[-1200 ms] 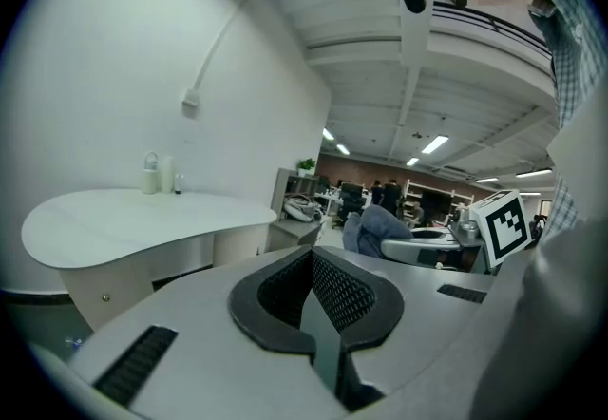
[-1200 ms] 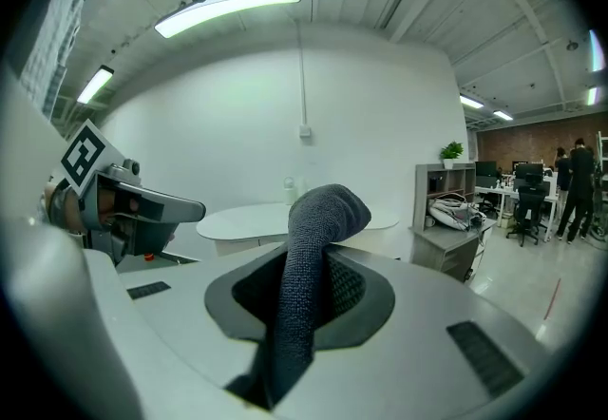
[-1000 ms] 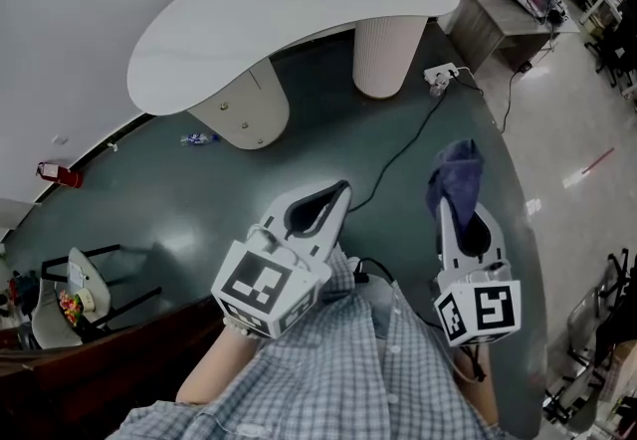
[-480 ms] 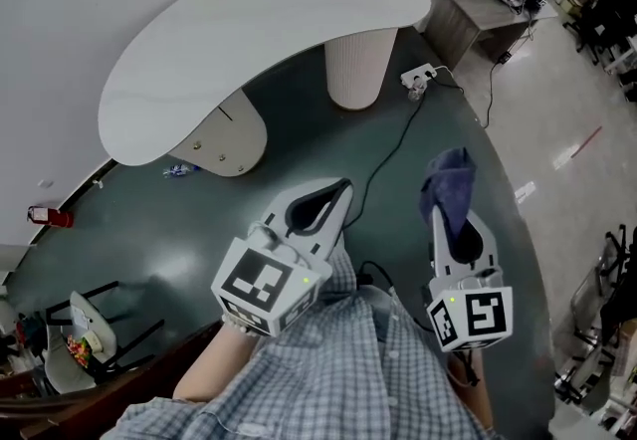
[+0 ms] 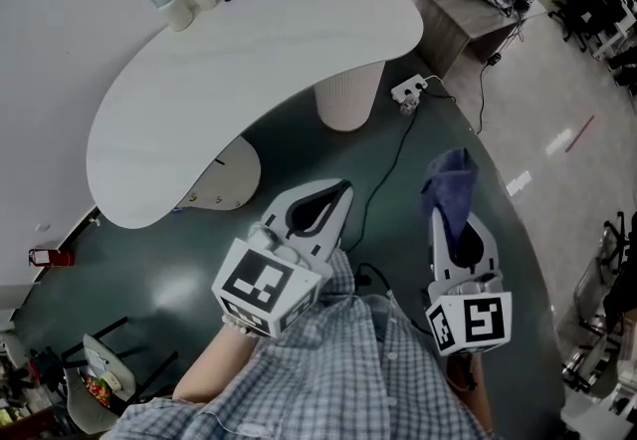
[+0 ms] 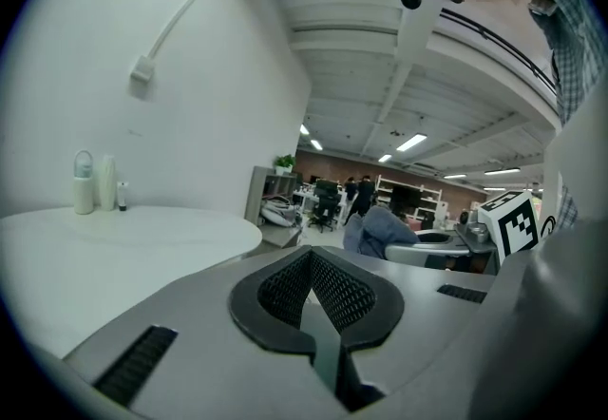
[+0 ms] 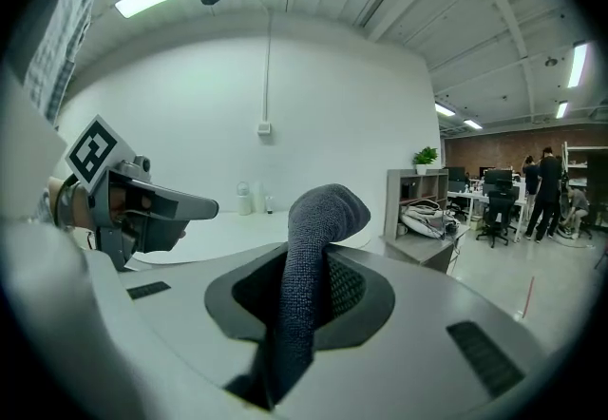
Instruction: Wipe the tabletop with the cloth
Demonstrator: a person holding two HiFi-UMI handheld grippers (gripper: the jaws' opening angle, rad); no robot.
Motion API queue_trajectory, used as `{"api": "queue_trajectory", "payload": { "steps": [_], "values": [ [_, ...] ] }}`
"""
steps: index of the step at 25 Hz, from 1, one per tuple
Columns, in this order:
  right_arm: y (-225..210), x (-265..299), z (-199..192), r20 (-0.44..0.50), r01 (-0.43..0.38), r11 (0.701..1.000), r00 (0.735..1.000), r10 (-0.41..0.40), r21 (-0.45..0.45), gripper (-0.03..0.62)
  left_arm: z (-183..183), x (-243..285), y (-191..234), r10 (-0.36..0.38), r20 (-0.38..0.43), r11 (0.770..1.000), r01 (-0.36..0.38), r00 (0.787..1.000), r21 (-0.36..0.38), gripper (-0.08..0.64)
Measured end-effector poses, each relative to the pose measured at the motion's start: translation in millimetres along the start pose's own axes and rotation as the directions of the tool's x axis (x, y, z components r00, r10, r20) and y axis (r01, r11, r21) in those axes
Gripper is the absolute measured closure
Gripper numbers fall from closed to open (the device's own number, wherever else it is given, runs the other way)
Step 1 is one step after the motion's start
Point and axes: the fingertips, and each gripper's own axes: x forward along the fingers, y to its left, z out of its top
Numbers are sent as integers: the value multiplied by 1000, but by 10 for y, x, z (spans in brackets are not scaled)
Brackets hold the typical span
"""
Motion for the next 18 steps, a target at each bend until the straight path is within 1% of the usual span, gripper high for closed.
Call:
{"api": "queue_trajectory", "payload": {
  "steps": [3, 7, 9, 13, 16, 18],
  "values": [
    [-57, 277, 111, 6, 28, 1000, 1000, -28, 5, 540, 102, 138, 262, -18, -3, 1000, 18, 1000, 22, 555],
    [-140, 593, 252, 29, 85, 996, 996, -85, 5, 540, 192, 300, 596, -36, -7, 999, 36, 999, 18, 555],
    [-164, 716, 292, 26, 107, 994, 994, -107, 8, 540, 218, 357, 738, -44, -10, 999, 44, 999, 23, 555],
    [-162, 931, 358, 9, 119, 993, 993, -119, 2, 540, 278, 440, 974, -48, -15, 998, 49, 999, 34, 555],
    [-162, 1049, 366, -3, 118, 993, 993, -118, -1, 540, 297, 467, 1099, -39, -10, 999, 40, 999, 8, 555],
    [-175, 1092, 369, -7, 119, 993, 993, -119, -1, 540, 286, 479, 1154, -32, -21, 999, 32, 999, -2, 555]
  ]
}}
